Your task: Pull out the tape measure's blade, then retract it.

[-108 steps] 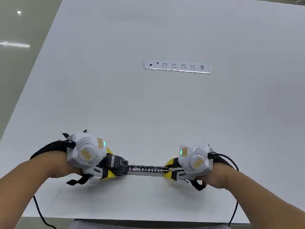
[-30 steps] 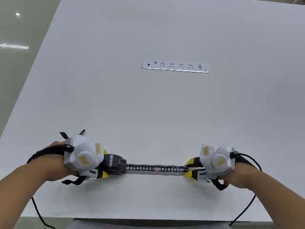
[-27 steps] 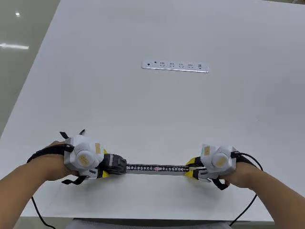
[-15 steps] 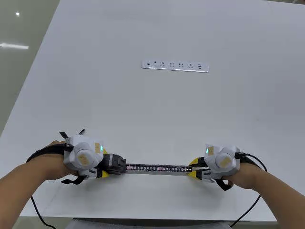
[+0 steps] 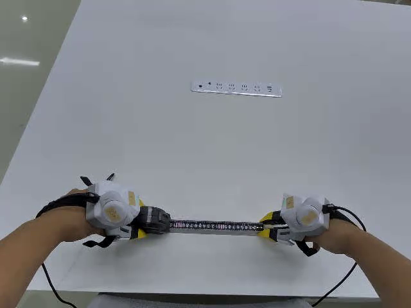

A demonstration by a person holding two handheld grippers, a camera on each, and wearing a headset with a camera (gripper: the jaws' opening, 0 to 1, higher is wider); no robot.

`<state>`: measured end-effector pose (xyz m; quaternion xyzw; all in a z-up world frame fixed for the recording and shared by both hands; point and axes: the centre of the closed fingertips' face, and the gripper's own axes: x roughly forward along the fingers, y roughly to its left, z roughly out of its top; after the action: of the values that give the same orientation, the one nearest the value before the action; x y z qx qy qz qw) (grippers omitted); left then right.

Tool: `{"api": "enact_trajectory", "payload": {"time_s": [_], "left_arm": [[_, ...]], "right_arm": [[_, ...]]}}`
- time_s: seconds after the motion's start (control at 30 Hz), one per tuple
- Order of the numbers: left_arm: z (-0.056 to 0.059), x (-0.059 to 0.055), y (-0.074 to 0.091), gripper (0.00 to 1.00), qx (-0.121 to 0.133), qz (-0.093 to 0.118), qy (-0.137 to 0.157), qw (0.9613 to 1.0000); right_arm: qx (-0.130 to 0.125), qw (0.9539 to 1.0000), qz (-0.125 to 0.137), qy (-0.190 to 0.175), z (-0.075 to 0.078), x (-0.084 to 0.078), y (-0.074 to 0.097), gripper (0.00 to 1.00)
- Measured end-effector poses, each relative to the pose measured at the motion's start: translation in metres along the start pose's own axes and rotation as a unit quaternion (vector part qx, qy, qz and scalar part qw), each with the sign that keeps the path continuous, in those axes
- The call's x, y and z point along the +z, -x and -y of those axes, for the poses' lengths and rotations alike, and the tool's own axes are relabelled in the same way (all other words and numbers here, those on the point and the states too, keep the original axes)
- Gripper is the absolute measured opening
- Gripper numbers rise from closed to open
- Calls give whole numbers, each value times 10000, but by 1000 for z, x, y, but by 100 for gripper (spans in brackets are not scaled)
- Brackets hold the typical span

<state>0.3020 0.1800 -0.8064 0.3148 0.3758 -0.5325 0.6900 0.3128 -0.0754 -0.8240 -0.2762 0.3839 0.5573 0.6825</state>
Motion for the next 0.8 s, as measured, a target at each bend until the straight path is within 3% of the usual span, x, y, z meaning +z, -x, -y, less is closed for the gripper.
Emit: {"api": "enact_trajectory", "payload": {"time_s": [0.8], "left_arm": [[0, 0, 0, 32, 2, -18, 7, 10000]], "right_arm": [[12, 10000, 9, -45, 1, -5, 4, 12]]}}
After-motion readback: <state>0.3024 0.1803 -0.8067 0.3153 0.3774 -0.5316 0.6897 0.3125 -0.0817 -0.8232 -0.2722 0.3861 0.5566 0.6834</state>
